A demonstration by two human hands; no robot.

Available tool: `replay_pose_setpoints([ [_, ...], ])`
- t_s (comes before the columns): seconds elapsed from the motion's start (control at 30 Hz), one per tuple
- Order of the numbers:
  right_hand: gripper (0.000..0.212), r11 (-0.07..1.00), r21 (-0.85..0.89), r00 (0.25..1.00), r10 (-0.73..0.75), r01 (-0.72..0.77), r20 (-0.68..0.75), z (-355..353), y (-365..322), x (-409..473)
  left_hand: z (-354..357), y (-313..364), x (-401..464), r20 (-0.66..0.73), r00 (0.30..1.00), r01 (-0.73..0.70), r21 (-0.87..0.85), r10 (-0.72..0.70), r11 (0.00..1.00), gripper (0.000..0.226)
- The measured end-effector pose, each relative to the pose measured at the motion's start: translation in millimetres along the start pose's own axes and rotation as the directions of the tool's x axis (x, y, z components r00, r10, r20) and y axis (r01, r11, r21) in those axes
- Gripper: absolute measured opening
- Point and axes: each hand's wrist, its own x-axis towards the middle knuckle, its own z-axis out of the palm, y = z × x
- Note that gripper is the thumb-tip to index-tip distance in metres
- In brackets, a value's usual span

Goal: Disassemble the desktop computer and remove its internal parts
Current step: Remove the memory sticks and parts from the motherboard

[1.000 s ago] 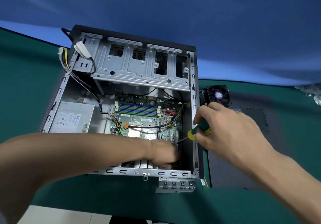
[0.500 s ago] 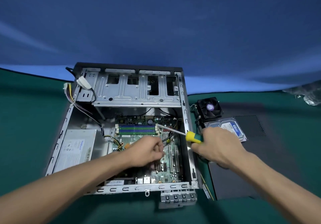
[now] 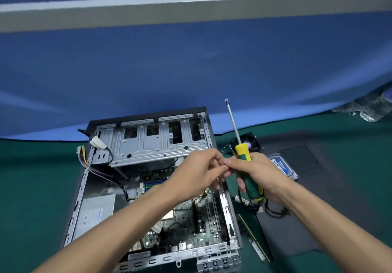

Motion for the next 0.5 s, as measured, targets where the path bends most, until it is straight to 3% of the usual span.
replay_pose_setpoints([
  [0.2,0.019,0.981,0.173,0.996,0.085,-0.089,0.03,-33.1,3.7,7.4,11.6,11.9,26.8,0.005,0.999,-0.043,0.24,0.043,0.97,0.016],
  [0.33,0.007,0.906,0.405,0.986,0.157,-0.119,-0.062,-47.1,21.3,18.8,22.2,11.7,48.4,-0.067,0.995,-0.039,0.38,0.07,0.924,0.021],
  [0.4,0.005,0.882,0.46,0.973,0.189,-0.107,-0.136,-49.3,34.8,27.7,27.9,3.7,60.5,-0.141,0.99,0.034,0.37,0.02,0.928,0.02],
  [0.5,0.012,0.918,0.374,0.938,0.237,-0.131,-0.253,-46.1,59.0,43.9,38.1,-16.2,72.6,-0.298,0.942,0.258,0.351,-0.154,0.9,0.022],
])
